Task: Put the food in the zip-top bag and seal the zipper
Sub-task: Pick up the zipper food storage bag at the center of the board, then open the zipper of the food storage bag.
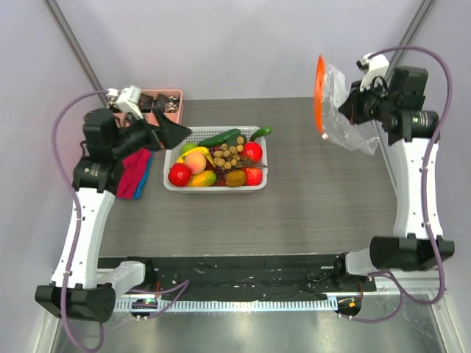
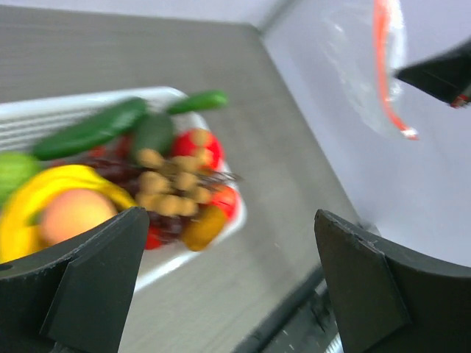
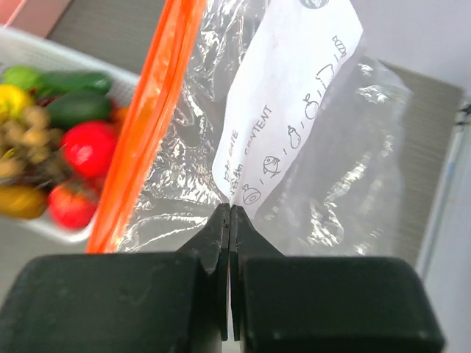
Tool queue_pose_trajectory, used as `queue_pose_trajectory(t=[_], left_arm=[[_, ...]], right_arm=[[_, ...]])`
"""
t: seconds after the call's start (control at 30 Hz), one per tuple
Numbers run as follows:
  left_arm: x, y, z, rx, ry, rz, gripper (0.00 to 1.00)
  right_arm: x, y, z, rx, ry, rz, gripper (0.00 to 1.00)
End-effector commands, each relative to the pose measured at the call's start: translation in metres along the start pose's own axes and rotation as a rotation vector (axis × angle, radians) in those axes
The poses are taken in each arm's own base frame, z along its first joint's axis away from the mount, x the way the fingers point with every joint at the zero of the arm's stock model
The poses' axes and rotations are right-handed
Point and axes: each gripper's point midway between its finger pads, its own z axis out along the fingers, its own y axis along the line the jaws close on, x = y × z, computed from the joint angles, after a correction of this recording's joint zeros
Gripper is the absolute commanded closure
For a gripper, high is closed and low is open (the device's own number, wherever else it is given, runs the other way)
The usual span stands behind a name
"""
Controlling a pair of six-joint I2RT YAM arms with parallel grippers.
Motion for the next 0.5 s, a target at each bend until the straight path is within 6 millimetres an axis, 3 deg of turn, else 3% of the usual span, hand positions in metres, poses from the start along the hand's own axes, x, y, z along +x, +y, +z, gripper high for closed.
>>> queue_pose_trajectory(t=[0.0,0.07,0.1,0.17,0.23,0.3,0.33,0.37,0.47], left_arm=[[0.016,-0.066,0.026,0.191,0.016,0.003,0.0],[0.034,-0.075,0.043,0.218,0.067,-0.016,0.01],[0.052,-0.094,0.05,0.271,0.108,-0.021,0.02],[0.075,-0.106,0.066,0.301,0.16,-0.034,0.05],[0.1,-0.134,0.074,0.384,0.214,-0.041,0.08],[0.122,-0.147,0.086,0.416,0.277,-0.038,0.11],[0.131,-0.168,0.084,0.468,0.3,-0.017,0.12],[0.142,-0.17,0.093,0.47,0.329,-0.023,0.15],[0.146,-0.195,0.098,0.534,0.337,-0.057,0.21]], right_arm=[[0.04,0.041,-0.027,-0.111,0.061,0.065,0.99],[0.058,0.056,-0.045,-0.129,0.062,0.062,0.99],[0.062,0.063,-0.052,-0.141,0.054,0.052,0.99],[0.075,0.078,-0.068,-0.17,0.041,0.05,0.99],[0.085,0.094,-0.081,-0.209,0.023,0.057,0.99],[0.092,0.105,-0.087,-0.253,0.019,0.053,0.99],[0.099,0.109,-0.088,-0.264,0.028,0.066,0.99],[0.102,0.113,-0.093,-0.271,0.02,0.065,0.99],[0.118,0.126,-0.097,-0.321,0.045,0.106,0.99]])
